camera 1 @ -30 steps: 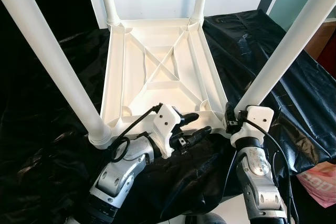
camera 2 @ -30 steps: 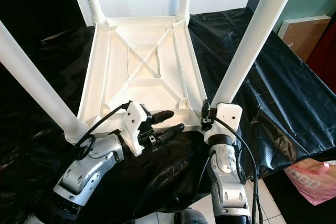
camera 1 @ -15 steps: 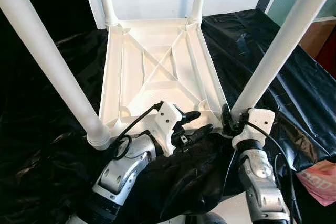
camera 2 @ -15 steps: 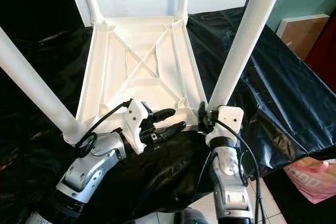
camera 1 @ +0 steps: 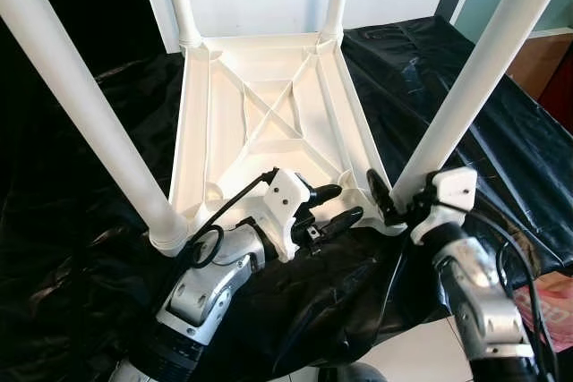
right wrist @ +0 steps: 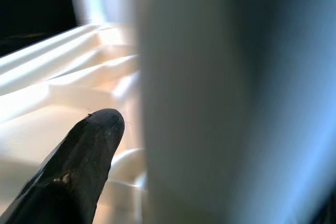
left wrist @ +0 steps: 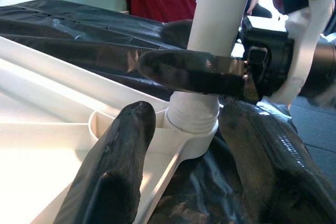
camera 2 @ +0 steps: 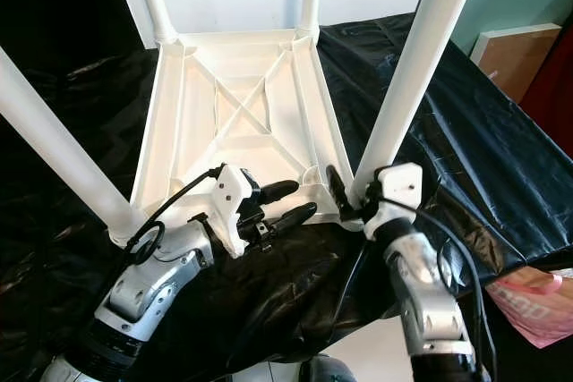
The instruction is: Building children table
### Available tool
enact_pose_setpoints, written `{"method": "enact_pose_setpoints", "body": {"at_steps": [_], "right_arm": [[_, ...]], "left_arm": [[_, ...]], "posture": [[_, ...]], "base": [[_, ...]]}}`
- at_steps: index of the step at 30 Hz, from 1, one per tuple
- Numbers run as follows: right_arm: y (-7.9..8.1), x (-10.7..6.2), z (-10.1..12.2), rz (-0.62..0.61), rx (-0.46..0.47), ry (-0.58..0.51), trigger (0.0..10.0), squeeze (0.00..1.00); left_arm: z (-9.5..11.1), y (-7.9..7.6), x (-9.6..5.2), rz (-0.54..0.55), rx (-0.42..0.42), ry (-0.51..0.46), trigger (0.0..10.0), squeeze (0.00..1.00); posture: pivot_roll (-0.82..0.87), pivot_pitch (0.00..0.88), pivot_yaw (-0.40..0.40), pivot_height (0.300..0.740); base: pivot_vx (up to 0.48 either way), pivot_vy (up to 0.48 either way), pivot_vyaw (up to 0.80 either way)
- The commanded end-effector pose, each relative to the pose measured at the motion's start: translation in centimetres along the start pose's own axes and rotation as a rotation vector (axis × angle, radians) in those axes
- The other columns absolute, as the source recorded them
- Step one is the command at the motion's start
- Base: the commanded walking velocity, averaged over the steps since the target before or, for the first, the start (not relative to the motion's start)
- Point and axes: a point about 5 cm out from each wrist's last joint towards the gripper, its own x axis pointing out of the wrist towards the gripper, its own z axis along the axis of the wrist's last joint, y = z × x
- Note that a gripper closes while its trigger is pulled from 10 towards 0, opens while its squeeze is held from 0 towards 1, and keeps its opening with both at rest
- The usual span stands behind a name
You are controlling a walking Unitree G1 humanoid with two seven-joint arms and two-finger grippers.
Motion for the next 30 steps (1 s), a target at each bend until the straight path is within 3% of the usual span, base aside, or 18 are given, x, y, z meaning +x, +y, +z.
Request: {"method": "enact_pose_setpoints", "body": {"at_steps": [1,8,9,10,11,19,20,21,30], "right_arm": [[0.1,0.0,-0.5,0.055,0.029,0.032,10.0,0.00],[0.0,0.5,-1.2,0.167,0.000,0.068,10.0,0.00],[0.1,0.6,-1.6,0.202,-0.010,0.085,4.3,0.00],[0.1,0.6,-1.6,0.202,-0.010,0.085,4.3,0.00],[0.2,0.5,-1.9,0.225,-0.009,0.095,0.0,0.00],[-0.2,0.4,-2.4,0.261,-0.002,0.124,0.0,0.00],[-0.3,0.3,-2.5,0.258,0.001,0.134,4.5,0.00],[-0.3,0.2,-2.6,0.247,0.004,0.138,10.0,0.00],[-0.3,0.2,-2.5,0.126,0.024,0.117,10.0,0.00]], "left_arm": [[-0.2,-0.4,0.0,-0.098,0.005,0.015,10.0,0.00],[-0.3,-0.3,0.0,-0.102,0.011,0.025,10.0,0.00],[-0.2,-0.4,0.1,-0.104,0.012,0.023,10.0,0.00],[-0.2,-0.4,0.1,-0.104,0.012,0.023,10.0,0.00],[-0.1,-0.5,0.2,-0.107,0.017,0.022,10.0,0.00],[0.0,-0.5,0.1,-0.107,0.017,0.020,10.0,0.00],[0.0,-0.5,0.1,-0.107,0.017,0.020,10.0,0.00],[0.0,-0.5,0.1,-0.107,0.016,0.020,10.0,0.00],[-0.1,-0.2,0.2,-0.093,0.024,0.023,10.0,0.00]], "posture": [[0.01,0.102,-0.016,0.740],[0.02,0.096,-0.012,0.740],[0.02,0.100,-0.010,0.740],[0.02,0.100,-0.010,0.740],[0.02,0.100,-0.009,0.740],[0.02,0.107,-0.005,0.740],[0.02,0.109,-0.003,0.740],[0.02,0.110,-0.003,0.740],[0.01,0.119,-0.006,0.740]], "base": [[0.000,0.000,0.00],[0.000,0.000,0.00],[0.000,0.000,0.00],[0.000,0.000,0.00],[0.000,0.000,0.00],[0.000,0.000,0.00],[0.000,0.000,0.00],[0.000,0.000,0.00],[0.000,0.000,0.00]]}}
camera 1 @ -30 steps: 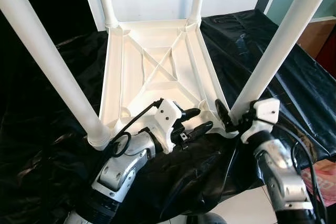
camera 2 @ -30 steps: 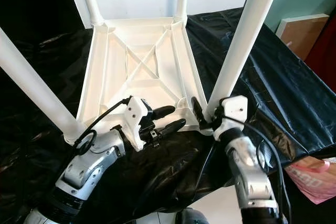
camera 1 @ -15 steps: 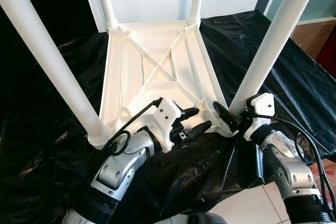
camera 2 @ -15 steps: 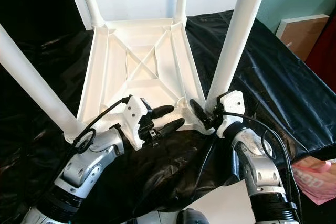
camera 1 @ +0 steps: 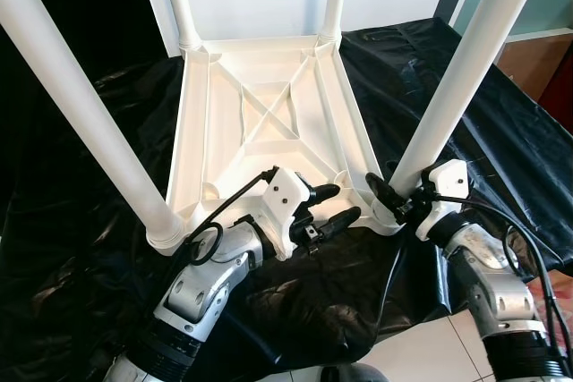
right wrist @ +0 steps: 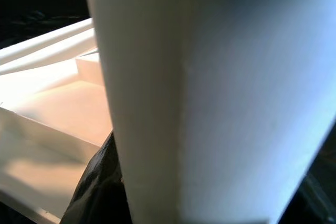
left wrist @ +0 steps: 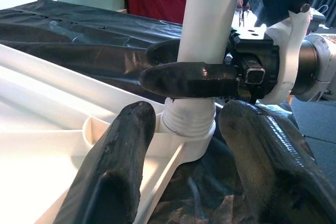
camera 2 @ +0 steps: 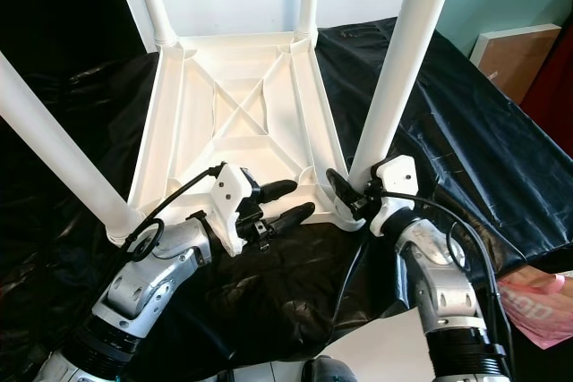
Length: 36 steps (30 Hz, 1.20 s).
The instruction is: Building children table
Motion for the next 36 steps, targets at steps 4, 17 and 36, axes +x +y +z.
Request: {"method": "enact_pose_setpoints", "body": {"at_steps": [4,17,36], "right_arm": [[0.5,-0.3,-1.1,-0.044,0.030,0.045,10.0,0.00],[2.1,-0.8,-1.8,-0.313,0.062,0.062,10.0,0.00],[4.2,0.2,-3.0,-0.632,0.144,0.130,10.0,0.00]], "left_arm": [[-0.2,-0.3,0.1,-0.078,0.010,0.009,10.0,0.00],[-0.4,0.3,0.1,-0.021,0.030,0.010,10.0,0.00],[-0.9,0.2,0.2,0.021,0.033,0.010,10.0,0.00]], "posture": [[0.01,0.120,-0.007,0.740],[0.01,0.127,-0.029,0.740],[0.01,0.138,-0.030,0.740]], "base": [[0.000,0.000,0.00],[0.000,0.000,0.00],[0.000,0.000,0.00]]}}
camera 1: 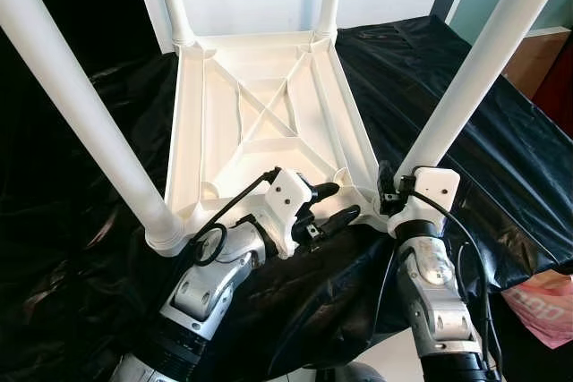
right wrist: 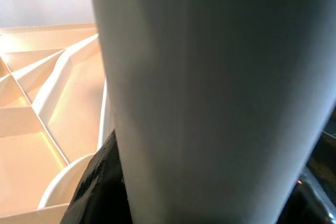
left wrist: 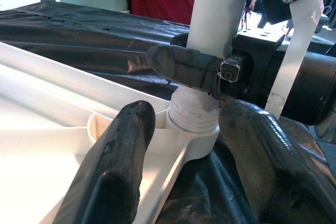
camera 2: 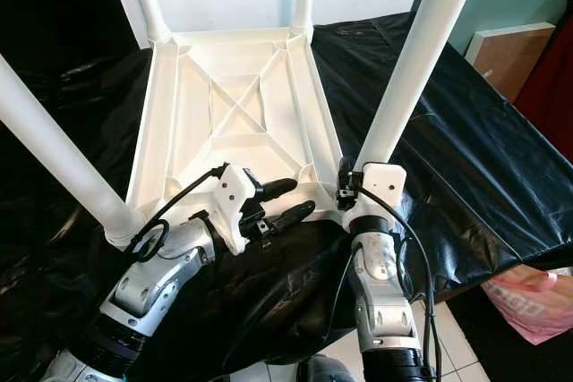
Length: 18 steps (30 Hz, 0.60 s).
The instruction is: Building children table
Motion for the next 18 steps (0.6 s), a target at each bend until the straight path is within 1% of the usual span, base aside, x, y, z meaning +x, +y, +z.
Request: {"method": "enact_pose_setpoints", "body": {"at_steps": [1,4,5,6,7,8,9,11,12,13,14,15,16,17,18], "right_arm": [[0.1,-0.8,-2.4,-0.018,0.008,0.126,10.0,0.00],[0.1,-0.8,-2.1,-0.006,0.017,0.108,10.0,0.00],[0.1,-0.8,-1.9,0.006,0.023,0.096,10.0,0.49],[0.1,-0.8,-1.9,0.006,0.023,0.096,10.0,0.49],[0.1,-0.8,-1.8,0.014,0.026,0.088,10.0,1.00],[0.3,-0.9,-1.5,0.048,0.038,0.064,10.0,1.00],[0.3,-0.9,-1.5,0.048,0.038,0.064,10.0,1.00],[0.4,-1.0,-1.0,0.094,0.052,0.034,10.0,1.00],[0.1,-1.0,-0.7,0.131,0.053,0.016,10.0,1.00],[0.1,-1.0,-0.7,0.131,0.053,0.016,10.0,1.00],[-0.3,-1.1,-0.6,0.163,0.054,0.010,10.0,1.00],[-0.3,-1.1,-0.6,0.163,0.054,0.010,10.0,1.00],[-0.5,-1.1,-0.5,0.191,0.054,0.010,10.0,1.00],[-0.9,-1.2,-0.3,0.233,0.046,0.009,10.0,0.00],[-0.9,-1.2,-0.3,0.233,0.046,0.009,10.0,0.00]], "left_arm": [[-0.5,-0.1,-0.1,-0.003,0.006,0.019,10.0,0.00],[-0.5,-0.2,-0.1,-0.005,0.006,0.020,10.0,0.00],[-0.5,-0.1,-0.1,-0.005,0.008,0.020,10.0,0.00],[-0.5,-0.1,-0.1,-0.005,0.008,0.020,10.0,0.00],[-0.5,-0.1,-0.1,-0.005,0.008,0.020,10.0,0.00],[-0.5,0.0,-0.1,-0.004,0.010,0.020,10.0,0.00],[-0.5,0.0,-0.1,-0.004,0.010,0.020,10.0,0.00],[-0.5,0.0,0.0,-0.005,0.013,0.019,10.0,0.00],[-0.4,-0.1,0.0,-0.007,0.013,0.019,10.0,0.00],[-0.4,-0.1,0.0,-0.007,0.013,0.019,10.0,0.00],[-0.4,-0.1,0.0,-0.009,0.014,0.020,10.0,0.00],[-0.4,-0.1,0.0,-0.009,0.014,0.020,10.0,0.00],[-0.4,-0.1,0.0,-0.010,0.015,0.019,10.0,0.00],[-0.4,-0.1,0.0,-0.011,0.016,0.019,10.0,0.00],[-0.4,-0.1,0.0,-0.011,0.016,0.019,10.0,0.00]], "posture": [[0.01,0.138,-0.029,0.740],[0.01,0.138,-0.029,0.740],[0.01,0.139,-0.029,0.740],[0.01,0.139,-0.029,0.740],[0.01,0.139,-0.029,0.740],[0.01,0.138,-0.028,0.740],[0.01,0.138,-0.028,0.740],[0.00,0.137,-0.028,0.740],[0.00,0.136,-0.030,0.740],[0.00,0.136,-0.030,0.740],[0.00,0.134,-0.032,0.740],[0.00,0.134,-0.032,0.740],[0.00,0.134,-0.032,0.740],[0.00,0.130,-0.035,0.740],[0.00,0.130,-0.035,0.740]], "base": [[0.000,0.000,0.00],[0.000,0.000,0.00],[0.000,0.000,0.00],[0.000,0.000,0.00],[0.000,0.000,0.00],[0.000,0.000,0.00],[0.000,0.000,0.00],[0.000,0.000,0.00],[0.000,0.000,0.00],[0.000,0.000,0.00],[0.000,0.000,0.00],[0.000,0.000,0.00],[0.000,0.000,0.00],[0.000,0.000,0.00],[0.000,0.000,0.00]]}}
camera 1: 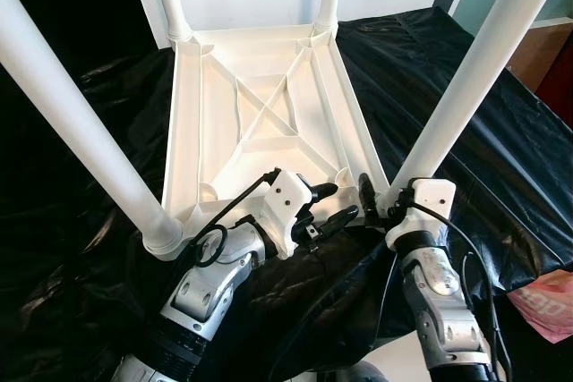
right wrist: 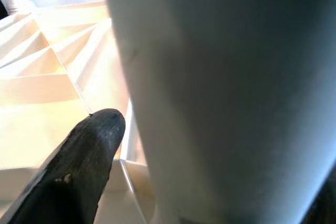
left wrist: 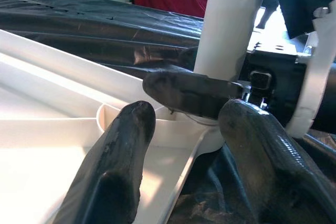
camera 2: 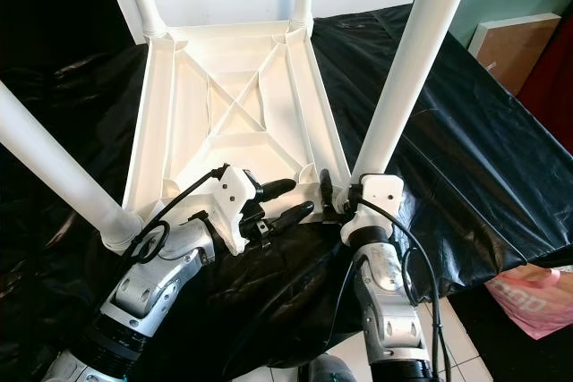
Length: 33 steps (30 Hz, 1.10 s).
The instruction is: Building children table
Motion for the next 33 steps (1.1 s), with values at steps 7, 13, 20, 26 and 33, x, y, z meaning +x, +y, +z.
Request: {"method": "enact_pose_setpoints", "body": {"at_steps": [7,13,20,26,33], "right_arm": [[-2.6,-0.3,0.7,0.312,-0.074,0.036,10.0,0.00],[-3.4,0.8,1.3,0.471,-0.128,0.068,10.0,0.00],[-3.6,1.6,1.5,0.574,-0.177,0.095,0.0,0.00],[-4.0,1.3,1.0,0.600,-0.172,0.122,0.0,0.00],[-4.5,0.9,0.2,0.570,-0.156,0.167,10.0,0.00]], "left_arm": [[-0.1,-0.1,0.4,-0.024,0.013,0.000,10.0,0.00],[0.1,-0.1,0.4,-0.029,0.020,-0.004,10.0,0.00],[0.3,0.0,0.4,-0.027,0.032,-0.009,10.0,0.00],[0.4,0.0,0.3,-0.017,0.031,-0.012,10.0,0.00],[0.4,0.0,0.1,-0.012,0.026,-0.009,10.0,0.00]], "posture": [[0.00,0.105,-0.042,0.740],[0.00,0.094,-0.043,0.740],[0.02,0.087,-0.053,0.740],[0.02,0.096,-0.053,0.740],[0.02,0.118,-0.048,0.740]], "base": [[0.000,0.000,0.00],[0.000,0.000,0.00],[0.000,0.000,0.00],[0.000,0.000,0.00],[0.000,0.000,0.00]]}}
